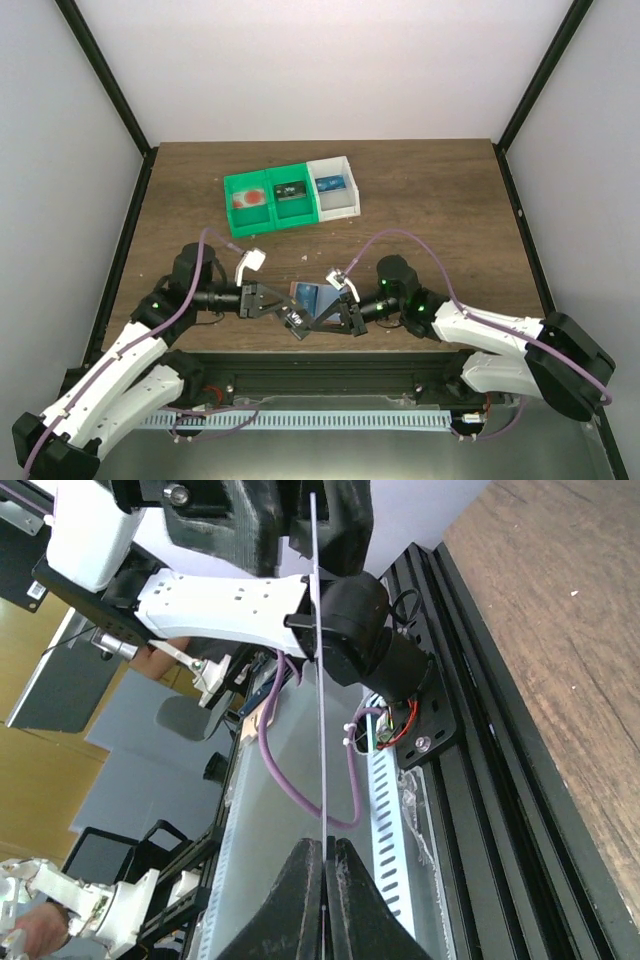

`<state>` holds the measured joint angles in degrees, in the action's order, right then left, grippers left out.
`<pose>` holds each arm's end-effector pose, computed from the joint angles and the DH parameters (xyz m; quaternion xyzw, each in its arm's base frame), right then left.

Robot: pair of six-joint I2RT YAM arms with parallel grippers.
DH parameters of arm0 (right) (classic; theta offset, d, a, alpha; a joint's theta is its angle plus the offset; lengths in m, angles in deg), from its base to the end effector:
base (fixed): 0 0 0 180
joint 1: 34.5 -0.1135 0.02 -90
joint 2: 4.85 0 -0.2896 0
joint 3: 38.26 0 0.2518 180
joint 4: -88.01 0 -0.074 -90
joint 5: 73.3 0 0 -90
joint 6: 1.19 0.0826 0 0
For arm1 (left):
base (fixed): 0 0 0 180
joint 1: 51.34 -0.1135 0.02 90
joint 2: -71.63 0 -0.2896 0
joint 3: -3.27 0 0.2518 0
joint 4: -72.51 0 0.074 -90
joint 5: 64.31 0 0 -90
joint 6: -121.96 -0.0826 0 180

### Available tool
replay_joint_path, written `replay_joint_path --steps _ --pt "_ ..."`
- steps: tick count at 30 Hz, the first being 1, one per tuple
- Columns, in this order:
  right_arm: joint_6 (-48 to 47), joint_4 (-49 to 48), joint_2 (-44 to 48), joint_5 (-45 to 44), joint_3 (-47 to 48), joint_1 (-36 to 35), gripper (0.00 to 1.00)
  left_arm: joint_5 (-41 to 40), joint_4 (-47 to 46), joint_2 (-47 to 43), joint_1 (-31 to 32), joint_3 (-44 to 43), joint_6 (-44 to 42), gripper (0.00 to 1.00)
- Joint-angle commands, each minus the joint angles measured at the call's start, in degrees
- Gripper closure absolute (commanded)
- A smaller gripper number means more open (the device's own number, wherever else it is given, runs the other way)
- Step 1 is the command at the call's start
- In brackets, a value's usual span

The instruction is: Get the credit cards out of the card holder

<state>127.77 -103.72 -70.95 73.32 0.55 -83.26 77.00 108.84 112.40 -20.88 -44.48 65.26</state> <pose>0.1073 0.2271 0.2308 -0.3457 0.6740 0.6413 0.1223 0.1053 -0.1367 0.2716 0.1993 0.7833 -0.5577 0.1891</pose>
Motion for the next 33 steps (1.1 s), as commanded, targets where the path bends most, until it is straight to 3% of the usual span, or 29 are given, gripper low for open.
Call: replay_joint_path --steps 1,3,7,15,21,24,30,33 --pt "-1.2 1.0 0.2 2.2 1.7 0.3 0.98 1.3 4.5 -0.1 -0.1 -1.9 -5.1 0.87" --pt "-1.0 1.1 0.4 1.8 1.6 0.3 0.98 1.7 3.9 0.0 -0.1 -1.7 -4.8 0.99" --pt "0.0 -0.5 0.2 1.2 0.8 0.3 0.95 1.5 2.8 -0.3 -0.1 -1.4 -4.5 1.0" --pt "3.4 -3.4 1.9 -4.5 -1.4 0.3 0.61 -0.5 -1.2 0.0 -0.1 -0.7 -0.8 1.0" --pt "2.6 -0.6 6.7 -12.1 -2.9 0.3 0.23 -16.3 1.5 0.2 -0.1 -3.8 -0.3 1.0" --pt "1.1 1.6 8.2 -13.7 -2.9 0.3 0.02 -24.2 -1.9 -0.3 -0.1 -3.0 2.7 1.0" --pt "-0.5 4.2 10.7 -15.7 -2.3 0.3 0.0 -39.6 -17.0 0.7 -0.2 4.5 13.7 1.0" --pt "-1.3 4.5 13.6 -17.5 -2.8 0.3 0.0 -46.7 -18.7 4.3 -0.2 3.7 15.4 1.0"
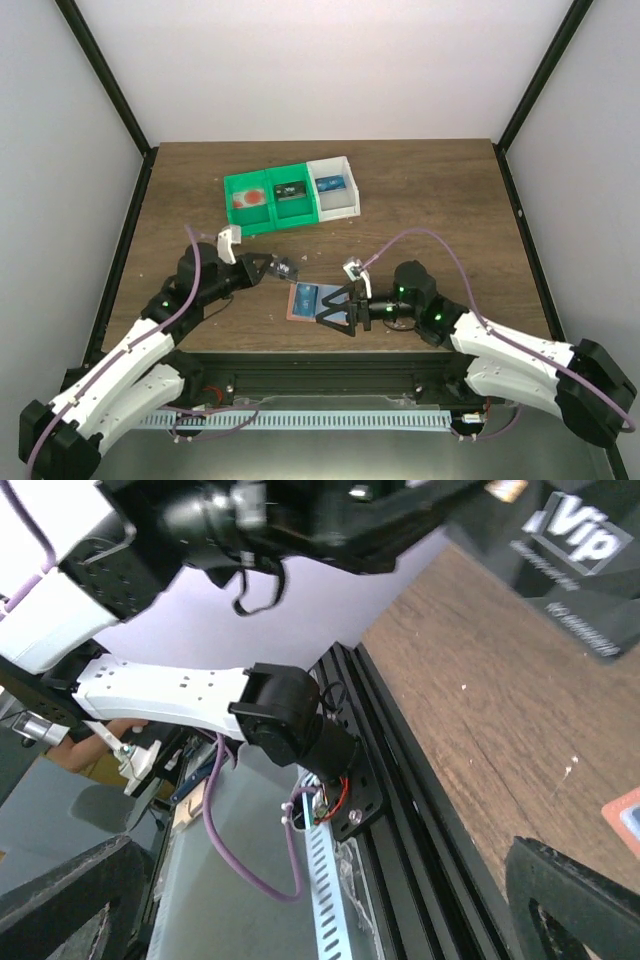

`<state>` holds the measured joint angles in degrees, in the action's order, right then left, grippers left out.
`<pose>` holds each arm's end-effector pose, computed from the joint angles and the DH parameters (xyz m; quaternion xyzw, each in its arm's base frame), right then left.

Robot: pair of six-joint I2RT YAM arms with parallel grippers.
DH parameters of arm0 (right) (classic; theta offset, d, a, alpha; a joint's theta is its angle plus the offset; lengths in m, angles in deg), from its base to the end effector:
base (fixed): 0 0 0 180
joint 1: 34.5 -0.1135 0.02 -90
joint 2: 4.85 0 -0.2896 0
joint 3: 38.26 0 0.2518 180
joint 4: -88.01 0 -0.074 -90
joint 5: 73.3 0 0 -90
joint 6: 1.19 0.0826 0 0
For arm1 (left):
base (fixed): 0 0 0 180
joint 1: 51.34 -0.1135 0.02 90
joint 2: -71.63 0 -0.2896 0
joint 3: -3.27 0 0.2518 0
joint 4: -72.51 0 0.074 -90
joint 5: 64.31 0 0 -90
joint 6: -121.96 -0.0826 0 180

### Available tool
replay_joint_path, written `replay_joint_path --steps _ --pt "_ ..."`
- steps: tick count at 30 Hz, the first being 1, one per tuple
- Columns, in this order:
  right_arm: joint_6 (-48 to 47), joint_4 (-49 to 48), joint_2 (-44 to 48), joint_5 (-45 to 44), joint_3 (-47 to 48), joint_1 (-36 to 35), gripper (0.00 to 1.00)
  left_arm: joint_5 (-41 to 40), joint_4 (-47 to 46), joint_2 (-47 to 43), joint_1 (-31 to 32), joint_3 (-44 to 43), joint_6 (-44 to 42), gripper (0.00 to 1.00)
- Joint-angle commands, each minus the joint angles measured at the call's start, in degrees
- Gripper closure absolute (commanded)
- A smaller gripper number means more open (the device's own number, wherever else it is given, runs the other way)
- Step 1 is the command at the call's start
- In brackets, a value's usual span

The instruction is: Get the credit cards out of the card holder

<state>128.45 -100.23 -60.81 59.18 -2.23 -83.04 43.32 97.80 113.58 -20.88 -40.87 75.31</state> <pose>0.1083 0.2068 0.2403 -0.2841 0.7028 0.6113 0.2272 0.1569 -0.1213 0.2568 -0.0086 0.8288 -0.4293 0.3588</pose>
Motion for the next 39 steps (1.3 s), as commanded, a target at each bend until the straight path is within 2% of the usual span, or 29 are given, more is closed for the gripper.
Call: replay_joint_path --steps 1,8,16,21,29,34,39 --pt "-2.3 1.3 4.5 -3.9 -0.3 0.1 0.0 -14.5 -8.8 4.6 -0.2 -0.5 5.2 1.0" --pt "-4.8 5.7 9.4 -7.0 -1.1 0.1 0.0 -20.0 -12.8 17.6 -2.4 -8.2 0.9 1.0" --pt "-7.5 12.6 12.6 -7.8 2.3 0.1 0.0 -15.2 -22.1 31.9 -10.0 -14.8 -1.8 1.0" --pt "-9.2 15.8 12.1 -6.9 4.7 0.1 0.0 -15.1 -25.8 42.1 -12.3 -21.3 -4.3 1.0" --pt "-8.4 16.7 13.1 -8.4 4.2 0.1 0.0 -14.0 -25.2 56.3 -13.1 -31.9 -5.3 1.0" --pt "-7.8 16.1 12.4 -8.6 3.9 0.1 0.0 -14.2 -26.4 62.2 -13.1 -35.5 -4.6 1.0" --pt "-9.1 19.7 11.9 -10.3 6.1 0.1 0.0 -16.9 -26.0 66.4 -13.1 -38.8 -5.7 1.0"
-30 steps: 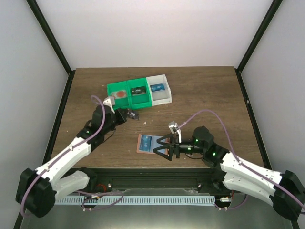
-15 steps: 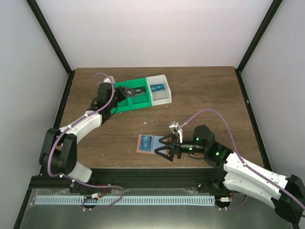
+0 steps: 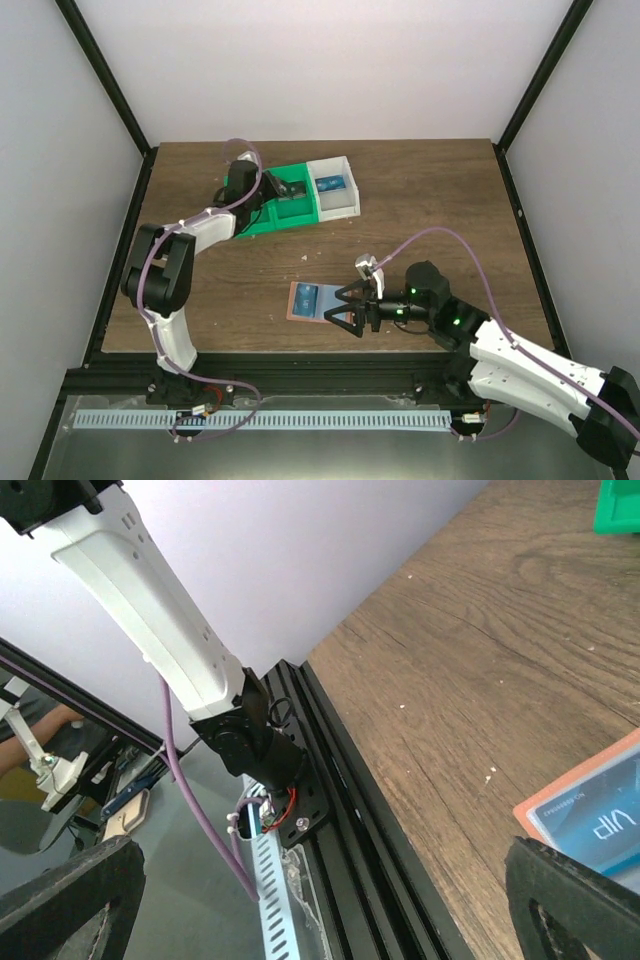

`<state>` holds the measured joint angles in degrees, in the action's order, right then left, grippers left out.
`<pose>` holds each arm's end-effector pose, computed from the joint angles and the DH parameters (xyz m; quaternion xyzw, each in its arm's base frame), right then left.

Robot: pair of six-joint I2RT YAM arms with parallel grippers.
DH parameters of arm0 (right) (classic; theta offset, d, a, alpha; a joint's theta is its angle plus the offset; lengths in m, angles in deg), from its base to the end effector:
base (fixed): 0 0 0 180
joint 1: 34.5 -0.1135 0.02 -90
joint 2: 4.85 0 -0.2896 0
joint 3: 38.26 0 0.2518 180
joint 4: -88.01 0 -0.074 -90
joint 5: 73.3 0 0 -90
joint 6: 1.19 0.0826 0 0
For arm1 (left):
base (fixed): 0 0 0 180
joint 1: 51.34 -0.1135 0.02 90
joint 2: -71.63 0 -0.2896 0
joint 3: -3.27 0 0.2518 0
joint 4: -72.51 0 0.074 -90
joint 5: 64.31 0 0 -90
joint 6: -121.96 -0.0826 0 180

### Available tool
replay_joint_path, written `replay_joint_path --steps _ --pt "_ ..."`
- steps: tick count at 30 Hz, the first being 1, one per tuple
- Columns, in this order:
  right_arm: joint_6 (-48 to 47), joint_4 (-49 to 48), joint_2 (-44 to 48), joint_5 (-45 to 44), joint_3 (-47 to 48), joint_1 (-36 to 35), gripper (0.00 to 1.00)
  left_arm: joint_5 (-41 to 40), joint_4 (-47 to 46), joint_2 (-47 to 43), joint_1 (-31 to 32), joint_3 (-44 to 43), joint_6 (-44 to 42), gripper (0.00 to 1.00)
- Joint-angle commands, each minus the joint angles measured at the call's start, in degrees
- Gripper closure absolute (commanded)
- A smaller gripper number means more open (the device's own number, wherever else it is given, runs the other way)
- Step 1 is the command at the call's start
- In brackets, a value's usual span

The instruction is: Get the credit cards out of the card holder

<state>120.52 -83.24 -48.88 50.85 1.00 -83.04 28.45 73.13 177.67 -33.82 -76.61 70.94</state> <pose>0.0984 0.1814 0.2606 -0.2897 0.7161 0.5576 0.3038 0.4429 -0.1440 0.2103 -0.1461 0.8389 -0.2661 0.4519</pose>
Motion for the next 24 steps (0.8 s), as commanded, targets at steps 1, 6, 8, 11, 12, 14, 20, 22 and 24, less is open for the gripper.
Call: replay_joint_path --steps 1,6,8,11,12,14,20,22,24 --pt "-1.4 3.2 -0.1 -2.1 3.3 0.1 0.0 -2.2 -1.1 3.1 -0.2 -3.8 -1.5 1.0" --pt "-0.3 4.4 -0.4 -3.4 4.0 0.1 0.0 -1.2 0.4 6.8 -0.1 -8.1 -2.0 1.0" --pt "1.2 4.0 -0.2 -3.5 3.7 0.1 0.0 -1.6 0.9 8.2 0.0 -9.6 -2.8 1.0" --pt "3.5 2.2 0.8 -3.0 2.3 0.1 0.0 -1.7 1.9 10.3 0.1 -11.8 -3.5 1.0" --pt "4.0 1.9 1.1 -3.2 1.9 0.1 0.0 -1.9 2.4 10.9 0.1 -12.4 -3.9 1.0" --pt "4.1 1.9 1.8 -3.7 1.7 0.1 0.0 -2.4 2.5 11.6 0.1 -13.1 -4.2 1.0" --pt "3.2 3.2 1.9 -5.4 1.6 0.1 0.0 -2.1 0.7 12.6 0.1 -13.8 -4.4 1.0" --pt "3.7 2.8 1.5 -5.1 1.5 0.1 0.0 -2.1 1.4 13.4 0.2 -14.8 -4.4 1.0" --pt "3.9 2.5 1.3 -5.1 1.3 0.1 0.0 -1.7 1.8 14.4 0.2 -15.4 -4.4 1.0"
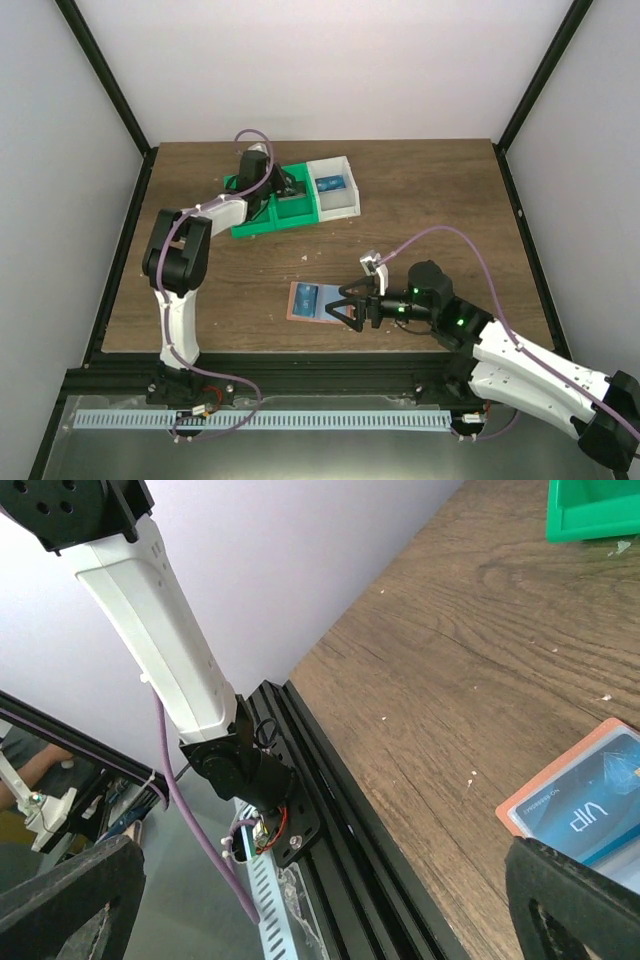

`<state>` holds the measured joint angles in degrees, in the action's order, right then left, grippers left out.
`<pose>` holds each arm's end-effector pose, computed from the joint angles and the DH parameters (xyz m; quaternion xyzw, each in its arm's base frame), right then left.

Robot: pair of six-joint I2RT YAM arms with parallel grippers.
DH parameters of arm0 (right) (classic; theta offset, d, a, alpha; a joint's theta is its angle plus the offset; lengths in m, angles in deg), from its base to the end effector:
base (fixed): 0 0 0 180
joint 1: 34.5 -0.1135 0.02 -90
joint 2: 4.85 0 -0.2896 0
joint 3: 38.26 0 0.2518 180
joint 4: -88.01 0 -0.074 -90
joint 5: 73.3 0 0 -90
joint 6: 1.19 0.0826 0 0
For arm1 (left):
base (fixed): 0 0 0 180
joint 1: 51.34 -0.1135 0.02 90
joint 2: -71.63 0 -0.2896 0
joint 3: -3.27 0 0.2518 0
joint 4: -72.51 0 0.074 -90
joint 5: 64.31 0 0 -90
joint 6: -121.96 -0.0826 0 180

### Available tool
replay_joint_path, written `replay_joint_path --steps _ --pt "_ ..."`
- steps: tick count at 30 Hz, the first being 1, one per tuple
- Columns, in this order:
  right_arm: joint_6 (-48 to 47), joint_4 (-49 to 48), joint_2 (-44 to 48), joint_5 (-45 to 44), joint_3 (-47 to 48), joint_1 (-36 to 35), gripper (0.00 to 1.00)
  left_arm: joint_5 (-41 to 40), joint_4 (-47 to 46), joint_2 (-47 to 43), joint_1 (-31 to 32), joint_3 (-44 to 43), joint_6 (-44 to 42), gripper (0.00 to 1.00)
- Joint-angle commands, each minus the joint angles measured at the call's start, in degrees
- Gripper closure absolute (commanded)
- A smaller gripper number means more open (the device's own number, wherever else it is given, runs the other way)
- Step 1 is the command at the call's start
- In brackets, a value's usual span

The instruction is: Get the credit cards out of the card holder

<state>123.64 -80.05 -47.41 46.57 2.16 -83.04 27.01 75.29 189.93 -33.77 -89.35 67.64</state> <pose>0.1013 0.1768 0.2645 -0.2483 0.7374 0.5470 0.3087 0.4970 -0.1594 0.1848 -0.1294 0.8494 -0.2381 0.4529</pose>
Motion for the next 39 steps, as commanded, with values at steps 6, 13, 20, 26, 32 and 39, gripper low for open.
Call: replay_joint_path --steps 6,13,20,26,32,39 --pt "0.8 0.4 -0.8 -1.7 -0.3 0.1 0.0 -1.0 -0.3 3.5 0.4 -3.4 -1.5 1.0" --pt "-0.5 1.9 -0.5 -3.6 0.1 0.1 0.0 -2.0 1.9 5.3 1.2 -6.4 -2.3 0.94" --pt "-0.5 2.5 -0.4 -4.2 0.1 0.1 0.0 -4.6 6.1 7.0 1.8 -9.3 -3.5 0.87" --pt "-0.2 1.5 -0.9 -3.2 -0.3 0.1 0.0 -2.6 7.4 5.2 1.8 -11.4 -5.1 0.74" --pt "-2.5 3.5 -1.1 -4.4 1.7 0.1 0.0 -4.0 10.3 4.6 1.6 -14.7 -6.2 0.58" --pt "-2.7 4.3 -2.4 -5.5 3.2 0.2 0.0 -1.0 15.8 3.9 1.4 -17.7 -6.7 0.34"
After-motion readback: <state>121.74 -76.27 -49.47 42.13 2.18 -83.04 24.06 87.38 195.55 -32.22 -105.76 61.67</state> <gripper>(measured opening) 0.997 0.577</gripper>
